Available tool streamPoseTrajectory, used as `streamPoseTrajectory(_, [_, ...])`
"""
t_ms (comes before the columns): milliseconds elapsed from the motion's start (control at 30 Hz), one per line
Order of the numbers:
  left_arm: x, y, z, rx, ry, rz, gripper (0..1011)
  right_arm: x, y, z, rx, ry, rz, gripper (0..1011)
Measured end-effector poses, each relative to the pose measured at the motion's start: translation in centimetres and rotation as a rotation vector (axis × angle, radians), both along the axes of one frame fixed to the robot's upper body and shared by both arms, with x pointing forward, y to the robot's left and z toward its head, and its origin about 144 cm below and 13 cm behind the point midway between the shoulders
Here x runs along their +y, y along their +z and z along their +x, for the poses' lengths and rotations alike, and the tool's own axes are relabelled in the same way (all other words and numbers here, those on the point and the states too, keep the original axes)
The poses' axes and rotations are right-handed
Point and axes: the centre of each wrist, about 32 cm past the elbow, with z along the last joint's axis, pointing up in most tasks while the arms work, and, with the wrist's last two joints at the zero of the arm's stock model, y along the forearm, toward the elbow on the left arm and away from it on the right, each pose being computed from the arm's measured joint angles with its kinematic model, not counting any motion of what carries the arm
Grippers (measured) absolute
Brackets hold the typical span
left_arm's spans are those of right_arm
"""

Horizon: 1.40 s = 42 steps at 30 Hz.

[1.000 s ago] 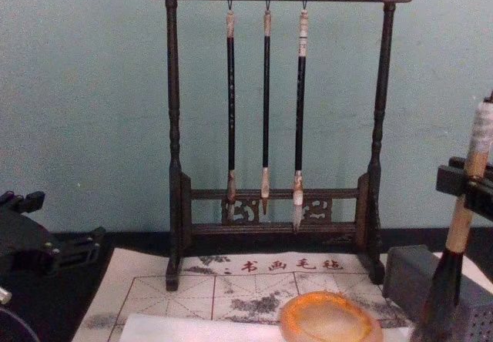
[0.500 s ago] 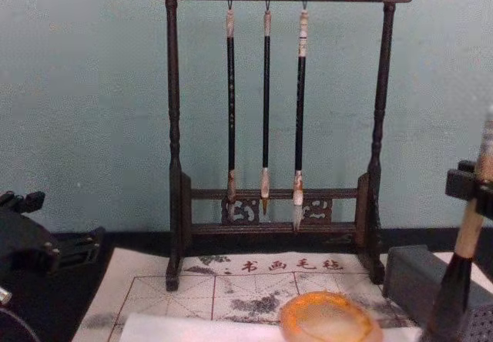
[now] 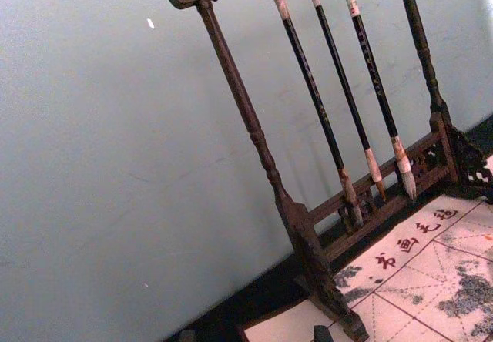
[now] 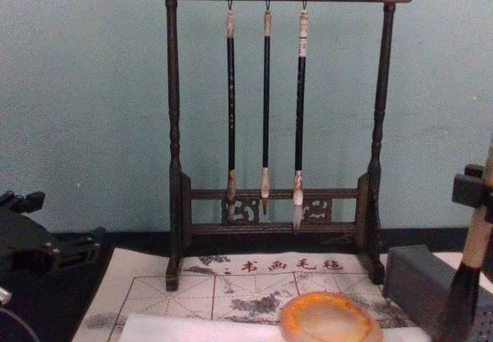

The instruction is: Pick up the brush from the inkstone, write on the paper, then place the brush back to its original position.

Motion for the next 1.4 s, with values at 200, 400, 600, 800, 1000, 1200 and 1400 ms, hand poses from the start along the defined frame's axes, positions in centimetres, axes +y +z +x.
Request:
streamPoseTrajectory(200, [0.0, 0.0, 0.0, 0.000, 0.000, 0.000, 1001, -0.1, 0.1, -0.5, 0.001, 0.008, -0.007, 181])
streamPoseTrajectory(400, [0.0, 0.0, 0.0, 0.000, 0.000, 0.000, 1001, -0.1, 0.2, -0.9, 0.001, 0.019, -0.009, 181])
streamPoseTrajectory(600, [0.0, 0.0, 0.0, 0.000, 0.000, 0.000, 1001, -0.2, 0.4, -1.5, -0.001, 0.037, -0.013, 181])
streamPoseTrajectory(800, [0.0, 0.0, 0.0, 0.000, 0.000, 0.000, 1001, -0.3, 0.5, -2.1, -0.002, 0.049, -0.010, 181])
streamPoseTrajectory(1000, [0.0, 0.0, 0.0, 0.000, 0.000, 0.000, 1001, -0.4, 0.6, -2.5, -0.006, 0.055, -0.010, 181])
streamPoseTrajectory(1200, [0.0, 0.0, 0.0, 0.000, 0.000, 0.000, 1001, -0.5, 0.9, -2.6, -0.023, 0.047, 0.003, 181])
streamPoseTrajectory(1400, [0.0, 0.0, 0.0, 0.000, 0.000, 0.000, 1001, -0.4, 1.0, -2.0, -0.040, 0.018, 0.016, 181])
